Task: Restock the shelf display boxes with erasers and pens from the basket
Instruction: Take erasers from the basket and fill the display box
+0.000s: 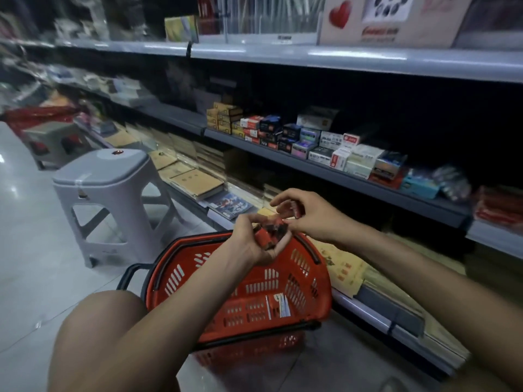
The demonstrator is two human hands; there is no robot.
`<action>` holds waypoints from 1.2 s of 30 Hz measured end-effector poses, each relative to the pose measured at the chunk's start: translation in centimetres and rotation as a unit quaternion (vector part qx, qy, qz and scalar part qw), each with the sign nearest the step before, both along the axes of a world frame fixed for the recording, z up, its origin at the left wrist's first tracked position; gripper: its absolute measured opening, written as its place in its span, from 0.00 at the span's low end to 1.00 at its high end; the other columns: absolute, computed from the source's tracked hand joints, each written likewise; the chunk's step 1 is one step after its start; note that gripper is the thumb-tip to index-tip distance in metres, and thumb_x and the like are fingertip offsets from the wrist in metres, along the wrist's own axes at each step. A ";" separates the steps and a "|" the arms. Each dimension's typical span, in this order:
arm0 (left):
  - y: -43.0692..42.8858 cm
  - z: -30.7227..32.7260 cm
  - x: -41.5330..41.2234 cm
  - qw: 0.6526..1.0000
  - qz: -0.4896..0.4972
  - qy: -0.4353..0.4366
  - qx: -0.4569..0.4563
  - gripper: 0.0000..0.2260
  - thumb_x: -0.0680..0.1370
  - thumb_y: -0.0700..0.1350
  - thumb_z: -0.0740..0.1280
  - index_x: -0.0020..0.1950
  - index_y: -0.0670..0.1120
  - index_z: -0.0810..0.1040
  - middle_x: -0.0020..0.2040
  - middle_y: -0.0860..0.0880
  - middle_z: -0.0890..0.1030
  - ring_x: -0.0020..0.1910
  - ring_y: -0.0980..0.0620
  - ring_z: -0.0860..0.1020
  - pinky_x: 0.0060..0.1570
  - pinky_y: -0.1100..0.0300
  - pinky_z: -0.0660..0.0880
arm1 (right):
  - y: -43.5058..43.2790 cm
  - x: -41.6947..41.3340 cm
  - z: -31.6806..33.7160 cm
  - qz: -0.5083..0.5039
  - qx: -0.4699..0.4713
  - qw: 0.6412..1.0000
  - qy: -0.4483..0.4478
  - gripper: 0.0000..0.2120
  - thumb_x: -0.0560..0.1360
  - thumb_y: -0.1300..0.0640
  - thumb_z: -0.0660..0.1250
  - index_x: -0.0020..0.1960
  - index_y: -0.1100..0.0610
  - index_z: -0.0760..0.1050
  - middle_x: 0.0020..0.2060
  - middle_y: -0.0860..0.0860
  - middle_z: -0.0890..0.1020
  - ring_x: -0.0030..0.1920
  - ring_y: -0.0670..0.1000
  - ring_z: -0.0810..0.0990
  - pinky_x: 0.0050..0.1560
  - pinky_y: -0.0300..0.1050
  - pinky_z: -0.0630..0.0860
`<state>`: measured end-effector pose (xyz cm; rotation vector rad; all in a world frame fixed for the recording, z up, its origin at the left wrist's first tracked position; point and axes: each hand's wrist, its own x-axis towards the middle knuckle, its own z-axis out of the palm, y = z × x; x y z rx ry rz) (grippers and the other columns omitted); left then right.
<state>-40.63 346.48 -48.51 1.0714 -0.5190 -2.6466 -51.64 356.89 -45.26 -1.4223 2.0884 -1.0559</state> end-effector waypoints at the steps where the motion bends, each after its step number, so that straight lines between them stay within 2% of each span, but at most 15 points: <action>1: 0.9 0.8 0.0 1.000 0.007 0.008 0.003 0.15 0.73 0.37 0.66 0.60 0.36 0.79 0.52 0.34 0.83 0.48 0.36 0.83 0.41 0.44 0.84 | 0.9 -0.1 0.5 -0.007 -0.012 1.000 -0.022 0.19 0.74 0.68 0.72 0.60 0.51 0.80 0.55 0.51 0.83 0.55 0.47 0.83 0.57 0.46 0.82; 4: 3.6 3.1 -0.3 0.999 0.009 0.039 0.001 0.17 0.73 0.36 0.68 0.61 0.35 0.79 0.55 0.33 0.83 0.54 0.35 0.83 0.49 0.43 0.84 | 3.9 -0.7 1.7 -0.023 -0.049 0.995 -0.079 0.19 0.76 0.69 0.69 0.59 0.49 0.80 0.56 0.51 0.83 0.59 0.48 0.82 0.60 0.48 0.81; 6: 5.1 4.4 -0.6 0.998 -0.007 0.058 -0.007 0.11 0.75 0.36 0.67 0.56 0.33 0.78 0.47 0.33 0.83 0.50 0.38 0.83 0.55 0.44 0.82 | 6.1 -1.0 2.6 -0.028 -0.080 0.989 -0.122 0.21 0.77 0.71 0.65 0.63 0.50 0.78 0.57 0.52 0.83 0.60 0.49 0.82 0.62 0.49 0.81; 8: 6.3 5.7 -1.1 0.997 -0.020 0.074 -0.003 0.08 0.77 0.37 0.67 0.52 0.33 0.78 0.44 0.35 0.83 0.49 0.40 0.82 0.58 0.45 0.81 | 8.2 -1.5 3.5 -0.031 -0.119 0.980 -0.156 0.24 0.79 0.73 0.63 0.68 0.51 0.71 0.60 0.55 0.81 0.62 0.50 0.82 0.64 0.50 0.80; 9: 6.8 6.2 -1.5 0.996 -0.027 0.083 0.001 0.08 0.77 0.37 0.68 0.53 0.34 0.77 0.48 0.36 0.83 0.51 0.41 0.83 0.58 0.46 0.81 | 9.3 -1.7 3.8 -0.035 -0.142 0.974 -0.175 0.25 0.79 0.74 0.62 0.70 0.52 0.68 0.61 0.56 0.81 0.63 0.50 0.82 0.63 0.49 0.80; 11: 7.8 7.2 -2.3 0.994 -0.044 0.098 0.007 0.10 0.76 0.36 0.69 0.57 0.36 0.78 0.59 0.40 0.81 0.57 0.42 0.82 0.54 0.47 0.83 | 11.5 -2.3 4.5 -0.043 -0.194 0.954 -0.223 0.24 0.79 0.76 0.63 0.68 0.56 0.62 0.62 0.58 0.81 0.64 0.53 0.82 0.60 0.47 0.81; 13: 8.9 8.2 -3.2 0.993 -0.066 0.103 -0.001 0.09 0.75 0.35 0.70 0.55 0.38 0.79 0.58 0.42 0.80 0.58 0.45 0.82 0.47 0.50 0.85 | 13.6 -2.7 5.2 -0.048 -0.249 0.926 -0.278 0.22 0.78 0.76 0.64 0.66 0.59 0.63 0.63 0.61 0.81 0.63 0.56 0.83 0.61 0.48 0.81; 16: 10.7 9.4 -4.9 0.989 -0.104 0.106 -0.022 0.08 0.75 0.35 0.68 0.53 0.39 0.81 0.54 0.42 0.80 0.46 0.46 0.83 0.32 0.55 0.83 | 16.6 -3.3 5.8 -0.059 -0.326 0.861 -0.386 0.17 0.79 0.74 0.63 0.67 0.66 0.68 0.63 0.64 0.81 0.63 0.62 0.83 0.63 0.51 0.80; 18: 12.1 10.1 -6.0 0.985 -0.132 0.112 -0.024 0.08 0.74 0.34 0.67 0.50 0.39 0.83 0.50 0.42 0.80 0.40 0.47 0.81 0.28 0.60 0.80 | 18.5 -3.9 6.1 -0.078 -0.356 0.834 -0.415 0.15 0.81 0.71 0.62 0.67 0.68 0.71 0.62 0.65 0.82 0.62 0.62 0.83 0.61 0.47 0.80; 22: 15.4 10.8 -8.6 0.978 -0.172 0.108 -0.036 0.08 0.70 0.34 0.68 0.47 0.40 0.82 0.41 0.44 0.79 0.34 0.50 0.78 0.24 0.67 0.73 | 22.1 -5.2 6.1 -0.154 -0.375 0.832 -0.379 0.12 0.82 0.66 0.63 0.64 0.66 0.78 0.57 0.61 0.85 0.58 0.59 0.85 0.54 0.40 0.82; 26: 18.2 10.2 -12.4 0.970 -0.215 0.109 -0.044 0.09 0.74 0.38 0.66 0.51 0.41 0.82 0.39 0.44 0.79 0.32 0.51 0.75 0.20 0.68 0.69 | 25.6 -6.9 4.8 -0.269 -0.362 0.850 -0.272 0.12 0.79 0.65 0.68 0.63 0.60 0.80 0.53 0.57 0.87 0.53 0.56 0.87 0.46 0.40 0.82; 31: 22.3 8.2 -18.0 0.950 -0.276 0.134 -0.047 0.09 0.75 0.39 0.65 0.52 0.41 0.81 0.36 0.46 0.76 0.31 0.54 0.71 0.17 0.69 0.64 | 29.7 -9.8 2.6 -0.416 -0.358 0.813 -0.193 0.11 0.76 0.67 0.73 0.58 0.61 0.80 0.46 0.56 0.88 0.47 0.55 0.88 0.45 0.41 0.83; 36: 25.1 5.6 -23.7 0.933 -0.299 0.171 -0.107 0.11 0.78 0.41 0.63 0.57 0.42 0.81 0.34 0.47 0.75 0.26 0.55 0.70 0.15 0.68 0.61 | 32.1 -13.5 1.0 -0.477 -0.324 0.802 -0.156 0.13 0.80 0.67 0.67 0.61 0.55 0.81 0.46 0.54 0.87 0.43 0.49 0.86 0.49 0.40 0.82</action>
